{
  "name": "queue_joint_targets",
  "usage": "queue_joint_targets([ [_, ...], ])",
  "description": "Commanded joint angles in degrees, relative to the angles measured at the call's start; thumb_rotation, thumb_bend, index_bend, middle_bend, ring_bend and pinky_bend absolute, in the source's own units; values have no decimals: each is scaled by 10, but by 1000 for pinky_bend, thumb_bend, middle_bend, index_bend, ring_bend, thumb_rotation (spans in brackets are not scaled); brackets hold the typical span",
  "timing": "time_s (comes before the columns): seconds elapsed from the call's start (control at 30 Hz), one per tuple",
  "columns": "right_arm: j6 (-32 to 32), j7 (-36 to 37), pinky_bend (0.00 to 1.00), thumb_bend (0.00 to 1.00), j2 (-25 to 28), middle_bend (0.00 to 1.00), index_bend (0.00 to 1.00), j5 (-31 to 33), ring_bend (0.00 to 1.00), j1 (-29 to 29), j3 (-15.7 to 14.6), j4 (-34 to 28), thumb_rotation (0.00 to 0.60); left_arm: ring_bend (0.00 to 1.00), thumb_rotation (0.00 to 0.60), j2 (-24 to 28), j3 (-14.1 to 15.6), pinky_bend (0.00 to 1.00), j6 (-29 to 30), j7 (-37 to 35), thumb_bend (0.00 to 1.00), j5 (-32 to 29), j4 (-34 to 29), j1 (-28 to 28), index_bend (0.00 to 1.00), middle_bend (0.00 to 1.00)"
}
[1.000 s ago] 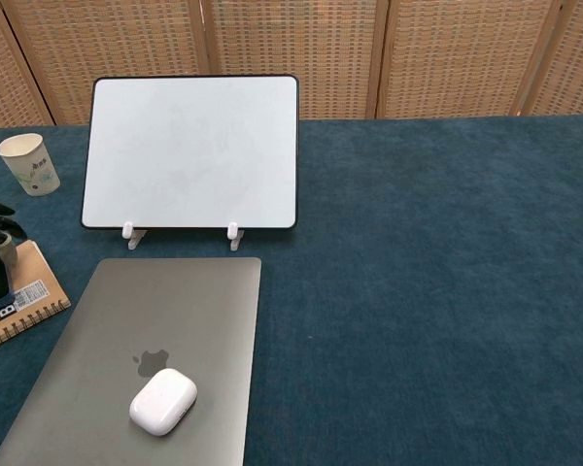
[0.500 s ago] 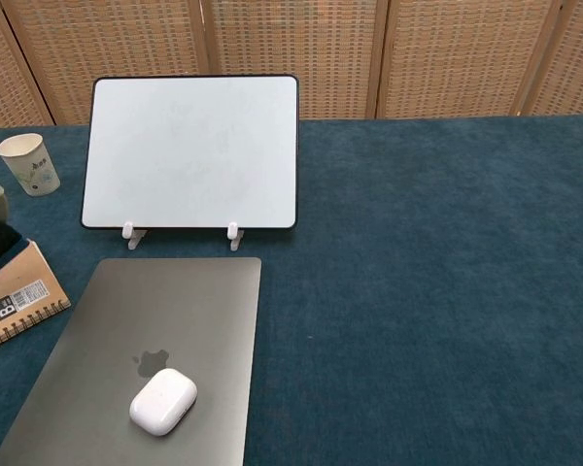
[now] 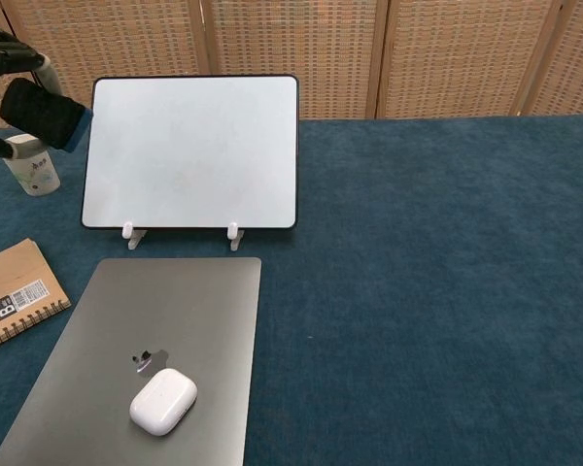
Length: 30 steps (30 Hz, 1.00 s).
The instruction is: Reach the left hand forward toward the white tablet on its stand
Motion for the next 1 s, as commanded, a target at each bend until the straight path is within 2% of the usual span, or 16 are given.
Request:
queue_joint_targets([
  [0.03, -6, 9, 0, 0, 2, 0, 0, 3, 0, 2, 1, 3, 600, 278, 600, -44, -11, 269, -54, 32, 257, -23, 50, -37, 565, 446],
  [0.27, -18, 34, 0, 0, 6, 0, 0, 7, 0, 5, 2, 11, 600, 278, 600, -109, -19, 269, -95, 27, 256, -49, 130, -78, 565, 447],
  [0.6, -24, 63, 0, 0, 12, 0, 0, 11, 0, 5, 4, 19, 600, 278, 600, -174, -33, 269, -110, 25, 239, -82, 208, -116, 560, 440],
  [0.63, -24, 63, 0, 0, 12, 0, 0, 11, 0, 5, 4, 19, 600, 265, 600, -175, -33, 269, -111, 25, 236, -82, 210, -116, 540, 416],
  [0.67, -24, 64, 0, 0, 12, 0, 0, 11, 0, 5, 4, 20, 600, 209, 600, -180, -33, 262, -115, 27, 228, -85, 218, -119, 474, 335],
  [0.7, -25, 66, 0, 0, 12, 0, 0, 11, 0, 5, 4, 20, 600, 126, 600, -185, -34, 230, -119, 27, 218, -89, 224, -121, 359, 208],
  [0.77, -25, 67, 0, 0, 12, 0, 0, 11, 0, 5, 4, 21, 600, 14, 600, -193, -37, 144, -133, 29, 192, -98, 233, -124, 127, 37],
  [0.8, -25, 66, 0, 0, 12, 0, 0, 12, 0, 5, 4, 21, 600, 0, 600, -196, -38, 89, -138, 29, 175, -102, 235, -125, 39, 1],
  [0.9, -25, 67, 0, 0, 12, 0, 0, 13, 0, 5, 5, 21, 600, 0, 600, -204, -34, 9, -129, 20, 139, -104, 246, -128, 0, 0],
  [1.0, -25, 67, 0, 0, 12, 0, 0, 12, 0, 5, 4, 21, 600, 0, 600, -212, -28, 0, -119, 11, 123, -102, 260, -127, 0, 0],
])
